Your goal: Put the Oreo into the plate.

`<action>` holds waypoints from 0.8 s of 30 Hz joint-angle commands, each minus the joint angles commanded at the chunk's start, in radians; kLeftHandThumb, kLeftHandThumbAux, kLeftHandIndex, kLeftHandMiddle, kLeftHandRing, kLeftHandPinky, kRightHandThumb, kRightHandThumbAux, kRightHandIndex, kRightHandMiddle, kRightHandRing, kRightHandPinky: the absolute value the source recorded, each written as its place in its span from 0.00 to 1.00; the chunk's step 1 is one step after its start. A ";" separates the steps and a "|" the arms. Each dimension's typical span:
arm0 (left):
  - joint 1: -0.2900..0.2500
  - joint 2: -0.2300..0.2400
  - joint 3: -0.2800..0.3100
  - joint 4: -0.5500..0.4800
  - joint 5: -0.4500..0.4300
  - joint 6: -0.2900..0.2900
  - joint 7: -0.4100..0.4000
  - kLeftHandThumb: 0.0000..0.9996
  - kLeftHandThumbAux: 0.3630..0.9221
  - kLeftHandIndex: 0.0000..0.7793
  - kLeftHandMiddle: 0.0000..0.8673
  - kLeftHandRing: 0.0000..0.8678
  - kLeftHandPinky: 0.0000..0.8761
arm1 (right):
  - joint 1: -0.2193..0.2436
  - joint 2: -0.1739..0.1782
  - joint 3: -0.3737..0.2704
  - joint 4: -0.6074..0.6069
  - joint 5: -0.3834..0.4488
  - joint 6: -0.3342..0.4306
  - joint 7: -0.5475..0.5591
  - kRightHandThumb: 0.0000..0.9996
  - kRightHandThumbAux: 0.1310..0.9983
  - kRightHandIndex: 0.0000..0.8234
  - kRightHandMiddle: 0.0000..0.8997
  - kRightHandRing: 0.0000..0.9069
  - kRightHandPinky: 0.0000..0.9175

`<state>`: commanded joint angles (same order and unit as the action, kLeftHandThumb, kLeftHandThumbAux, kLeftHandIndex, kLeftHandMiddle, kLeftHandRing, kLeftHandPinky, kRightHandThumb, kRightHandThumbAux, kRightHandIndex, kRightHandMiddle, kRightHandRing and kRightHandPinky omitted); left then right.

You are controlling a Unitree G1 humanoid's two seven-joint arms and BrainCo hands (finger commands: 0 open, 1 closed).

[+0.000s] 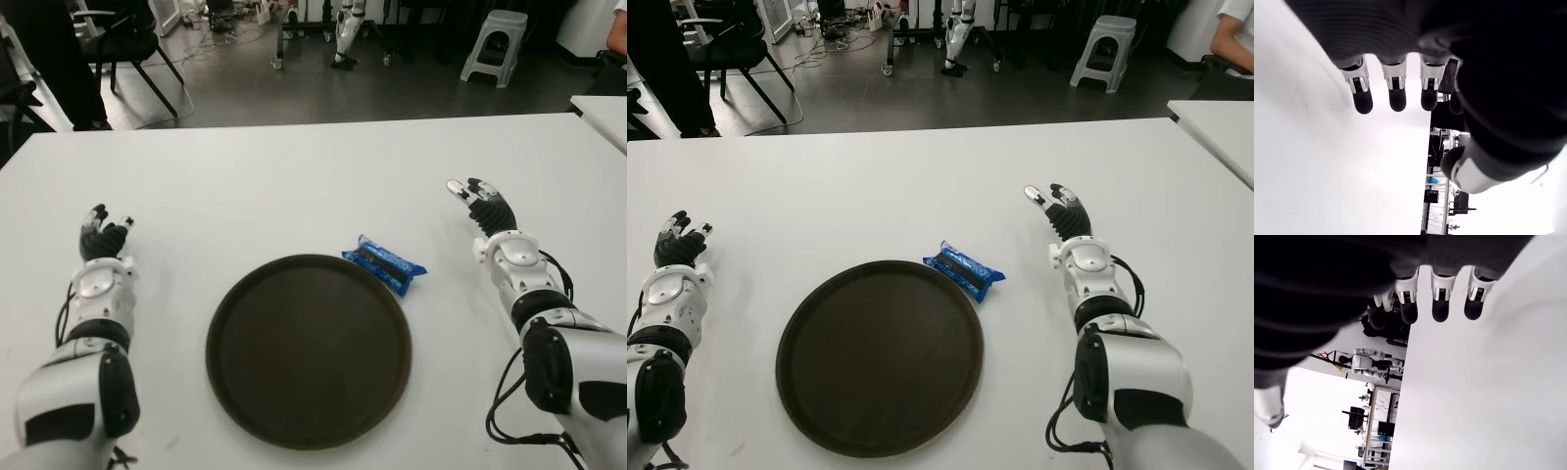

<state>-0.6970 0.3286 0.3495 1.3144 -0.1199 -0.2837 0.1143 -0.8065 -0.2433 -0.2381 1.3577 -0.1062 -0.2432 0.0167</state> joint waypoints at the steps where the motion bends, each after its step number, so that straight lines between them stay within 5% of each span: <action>1: -0.001 0.000 0.000 0.001 0.000 0.002 0.000 0.00 0.75 0.00 0.00 0.00 0.03 | -0.001 0.000 -0.002 0.000 0.003 0.001 0.004 0.05 0.40 0.00 0.00 0.00 0.00; 24: -0.001 -0.005 0.003 0.000 -0.007 -0.002 0.002 0.00 0.75 0.00 0.00 0.00 0.04 | 0.001 -0.002 -0.026 0.000 0.021 0.003 0.031 0.05 0.38 0.00 0.00 0.00 0.00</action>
<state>-0.6976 0.3231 0.3525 1.3139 -0.1267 -0.2854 0.1167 -0.8054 -0.2448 -0.2639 1.3578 -0.0848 -0.2397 0.0481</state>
